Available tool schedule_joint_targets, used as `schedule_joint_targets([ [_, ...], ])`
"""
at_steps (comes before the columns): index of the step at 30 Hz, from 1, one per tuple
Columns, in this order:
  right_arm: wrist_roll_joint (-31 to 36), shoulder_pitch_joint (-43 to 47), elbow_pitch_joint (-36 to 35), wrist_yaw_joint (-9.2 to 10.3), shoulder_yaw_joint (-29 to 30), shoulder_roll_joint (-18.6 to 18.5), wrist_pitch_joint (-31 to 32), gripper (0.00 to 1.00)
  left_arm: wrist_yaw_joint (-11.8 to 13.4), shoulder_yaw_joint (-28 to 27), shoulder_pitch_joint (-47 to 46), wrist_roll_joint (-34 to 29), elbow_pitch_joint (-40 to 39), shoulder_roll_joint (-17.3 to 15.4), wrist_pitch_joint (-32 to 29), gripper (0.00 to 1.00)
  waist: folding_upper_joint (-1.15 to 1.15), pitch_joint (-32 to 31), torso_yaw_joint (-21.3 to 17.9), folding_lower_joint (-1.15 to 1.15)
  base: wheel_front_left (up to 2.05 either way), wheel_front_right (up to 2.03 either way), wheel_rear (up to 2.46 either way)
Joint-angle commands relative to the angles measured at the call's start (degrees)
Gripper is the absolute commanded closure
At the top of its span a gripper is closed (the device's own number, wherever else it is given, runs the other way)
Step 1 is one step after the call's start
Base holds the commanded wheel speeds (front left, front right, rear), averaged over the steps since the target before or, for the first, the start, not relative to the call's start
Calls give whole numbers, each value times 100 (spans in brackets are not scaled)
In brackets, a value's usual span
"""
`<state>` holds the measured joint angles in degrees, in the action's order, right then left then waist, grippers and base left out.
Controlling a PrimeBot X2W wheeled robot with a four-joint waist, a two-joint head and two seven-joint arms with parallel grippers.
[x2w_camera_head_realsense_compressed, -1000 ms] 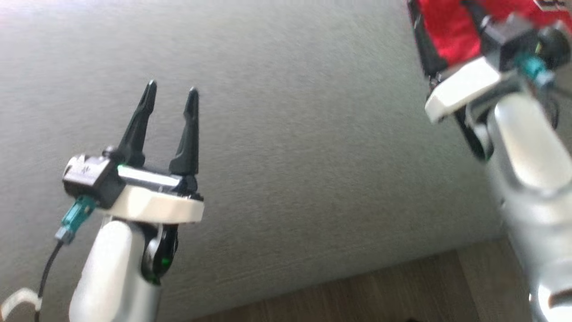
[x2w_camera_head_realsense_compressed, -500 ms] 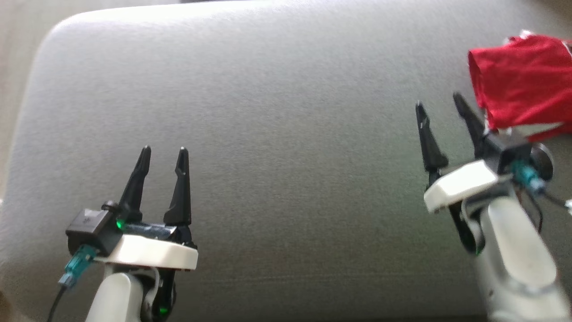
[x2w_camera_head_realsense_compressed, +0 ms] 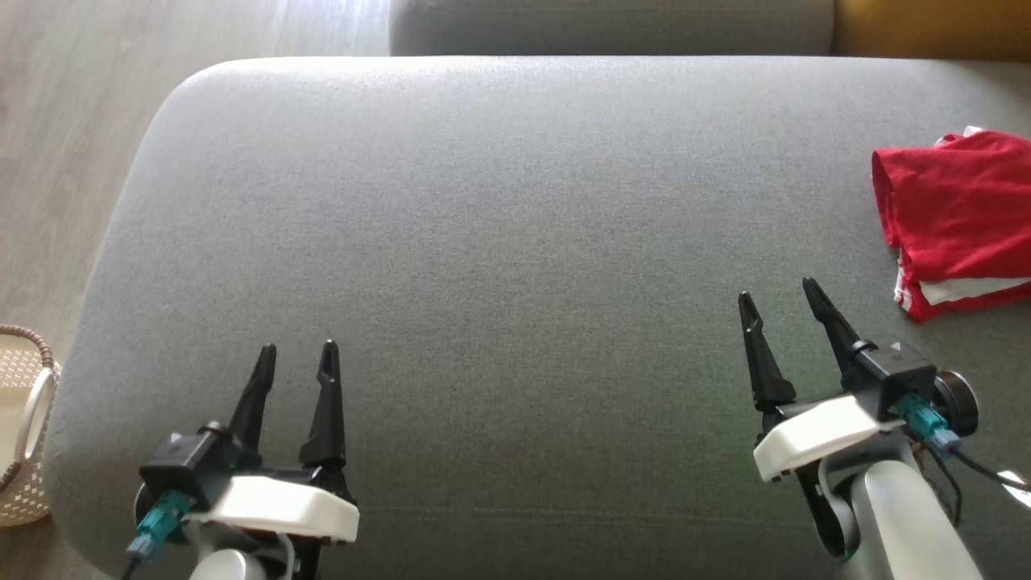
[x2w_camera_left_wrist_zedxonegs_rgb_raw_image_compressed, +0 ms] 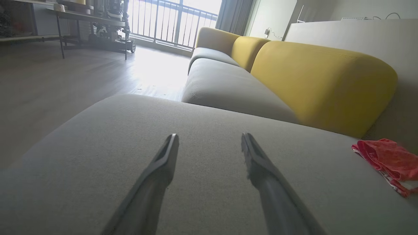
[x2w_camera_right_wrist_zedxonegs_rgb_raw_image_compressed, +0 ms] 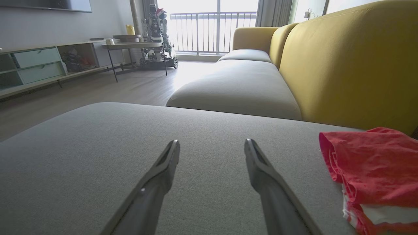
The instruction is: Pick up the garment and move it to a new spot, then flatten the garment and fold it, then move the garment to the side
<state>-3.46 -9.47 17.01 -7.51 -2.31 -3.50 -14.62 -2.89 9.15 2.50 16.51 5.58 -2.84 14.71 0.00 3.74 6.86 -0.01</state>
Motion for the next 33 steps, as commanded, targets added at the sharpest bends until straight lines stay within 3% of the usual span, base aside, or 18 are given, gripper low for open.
schedule_joint_targets([
  [1, 33, -101, -245, 2, -140, 55, -38, 0, 37, -165, -217, -13, -253, -5, 29, 0, 0, -28, 20, 1, 0, 0, 0],
  [5, -80, -76, -300, 2, -178, 60, -38, 0, -59, -150, -184, 39, -425, -4, 29, 0, 0, -51, 28, 1, 0, 0, 0],
  [9, -117, -69, -346, 2, -199, 61, -38, 0, 0, -270, -160, 8, -474, -4, 29, 0, 0, -47, 26, 1, 0, 0, 0],
  [33, -259, -69, -473, 2, -7, 62, -38, 0, -203, -407, -149, 517, -123, -4, 29, 0, 0, 4, -77, 1, 0, 0, 0],
])
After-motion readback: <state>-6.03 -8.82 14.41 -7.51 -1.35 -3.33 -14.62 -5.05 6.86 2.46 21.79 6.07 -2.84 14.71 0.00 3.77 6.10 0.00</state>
